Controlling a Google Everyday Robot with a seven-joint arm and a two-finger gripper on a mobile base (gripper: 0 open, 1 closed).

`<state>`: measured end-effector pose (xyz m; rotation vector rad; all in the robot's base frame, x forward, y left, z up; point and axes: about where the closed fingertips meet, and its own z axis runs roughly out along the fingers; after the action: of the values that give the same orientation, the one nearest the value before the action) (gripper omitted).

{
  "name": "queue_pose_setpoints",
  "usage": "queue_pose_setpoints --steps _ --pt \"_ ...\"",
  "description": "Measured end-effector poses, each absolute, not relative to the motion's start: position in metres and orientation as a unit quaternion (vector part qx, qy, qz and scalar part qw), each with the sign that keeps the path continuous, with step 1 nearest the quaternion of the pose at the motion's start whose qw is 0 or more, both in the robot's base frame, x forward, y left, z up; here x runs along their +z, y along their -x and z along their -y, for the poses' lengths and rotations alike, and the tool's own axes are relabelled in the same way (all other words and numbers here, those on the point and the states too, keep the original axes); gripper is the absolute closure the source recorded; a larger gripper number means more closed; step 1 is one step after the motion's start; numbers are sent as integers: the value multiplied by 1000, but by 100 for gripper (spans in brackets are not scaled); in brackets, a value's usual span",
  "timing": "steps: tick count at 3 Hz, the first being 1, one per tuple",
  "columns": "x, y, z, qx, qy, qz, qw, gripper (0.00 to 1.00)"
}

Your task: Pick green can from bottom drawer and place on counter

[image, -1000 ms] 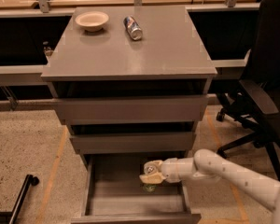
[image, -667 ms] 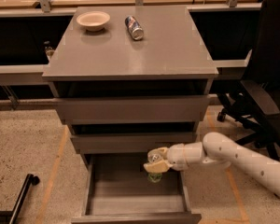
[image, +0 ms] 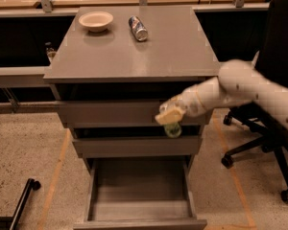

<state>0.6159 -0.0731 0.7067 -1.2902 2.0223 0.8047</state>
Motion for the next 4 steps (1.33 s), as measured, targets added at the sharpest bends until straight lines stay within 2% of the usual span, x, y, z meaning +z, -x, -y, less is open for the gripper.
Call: queue_pose_setpoints --steps 1,4 --pt "780 -632 75 275 486 -767 314 100" --pt "806 -626 59 305 501 -740 330 100"
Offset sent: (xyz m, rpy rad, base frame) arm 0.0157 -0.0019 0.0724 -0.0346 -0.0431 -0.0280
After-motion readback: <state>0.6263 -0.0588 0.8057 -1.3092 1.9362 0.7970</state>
